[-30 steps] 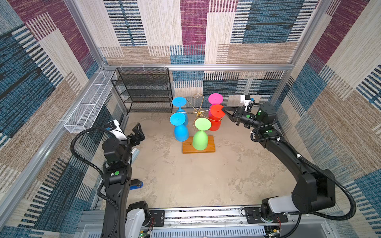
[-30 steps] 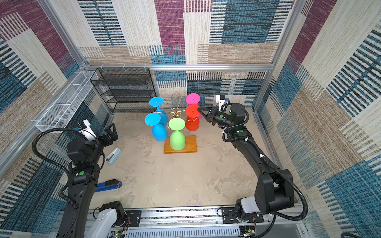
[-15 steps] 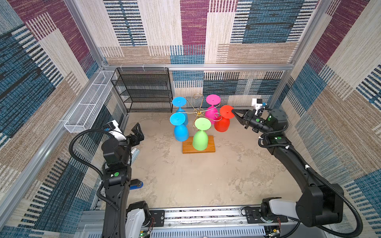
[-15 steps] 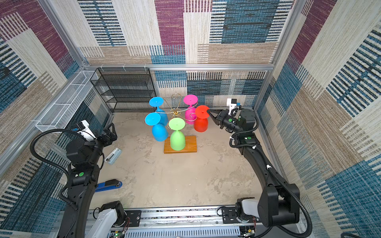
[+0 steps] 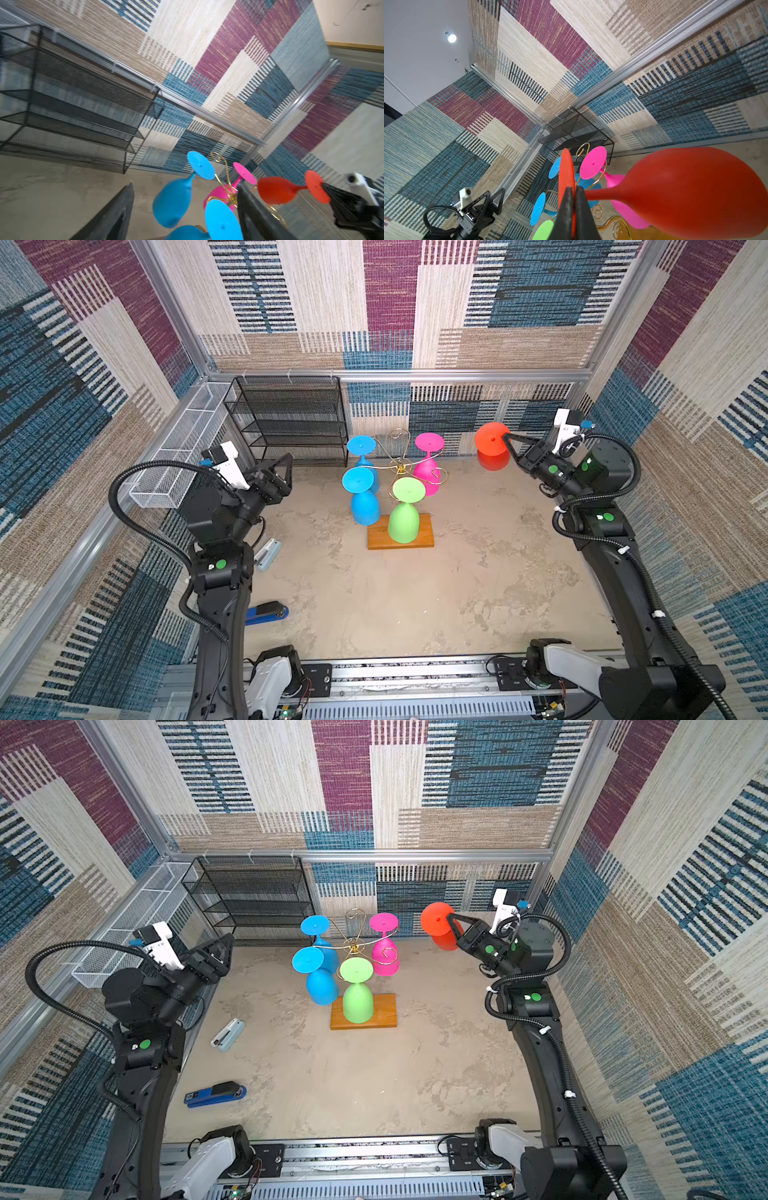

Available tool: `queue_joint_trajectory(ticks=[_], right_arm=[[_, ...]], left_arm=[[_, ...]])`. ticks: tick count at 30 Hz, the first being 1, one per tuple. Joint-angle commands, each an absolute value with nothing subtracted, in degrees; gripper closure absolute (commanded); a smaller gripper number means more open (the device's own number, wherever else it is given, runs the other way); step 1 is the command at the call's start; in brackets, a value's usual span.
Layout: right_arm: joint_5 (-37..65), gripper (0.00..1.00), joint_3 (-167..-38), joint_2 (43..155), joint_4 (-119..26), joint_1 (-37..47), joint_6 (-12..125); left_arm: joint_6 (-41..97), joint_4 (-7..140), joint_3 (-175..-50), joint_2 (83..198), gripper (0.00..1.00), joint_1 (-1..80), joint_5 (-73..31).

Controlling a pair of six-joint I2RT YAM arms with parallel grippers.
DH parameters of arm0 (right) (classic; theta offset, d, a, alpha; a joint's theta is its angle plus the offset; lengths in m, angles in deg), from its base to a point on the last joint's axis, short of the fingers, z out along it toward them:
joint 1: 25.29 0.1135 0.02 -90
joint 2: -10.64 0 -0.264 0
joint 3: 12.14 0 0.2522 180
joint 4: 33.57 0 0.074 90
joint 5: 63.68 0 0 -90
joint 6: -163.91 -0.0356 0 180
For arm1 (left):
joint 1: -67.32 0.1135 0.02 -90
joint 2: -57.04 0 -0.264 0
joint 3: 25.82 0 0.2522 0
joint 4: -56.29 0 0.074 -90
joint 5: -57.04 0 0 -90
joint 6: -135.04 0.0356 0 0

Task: Take the wine glass off the wine glass rack
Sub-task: Pick up the wine glass from the wine glass rack.

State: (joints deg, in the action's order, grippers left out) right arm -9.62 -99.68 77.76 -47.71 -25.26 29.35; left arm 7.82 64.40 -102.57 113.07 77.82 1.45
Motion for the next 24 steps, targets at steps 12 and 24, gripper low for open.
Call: queue_joint_trajectory(ticks=[12, 24], right_arm=[[-14.81, 1.00, -119.50, 87.38, -47.33, -16.88, 47.54], [-17.44, 1.00, -121.33, 89.63, -44.68, -9.12, 47.32]], left_arm=[[-0.83, 60.21, -124.41, 132.02, 0.36, 53.80, 16.54], [-3.56, 53.57, -133.63, 141.56, 0.38, 45.16, 17.47]])
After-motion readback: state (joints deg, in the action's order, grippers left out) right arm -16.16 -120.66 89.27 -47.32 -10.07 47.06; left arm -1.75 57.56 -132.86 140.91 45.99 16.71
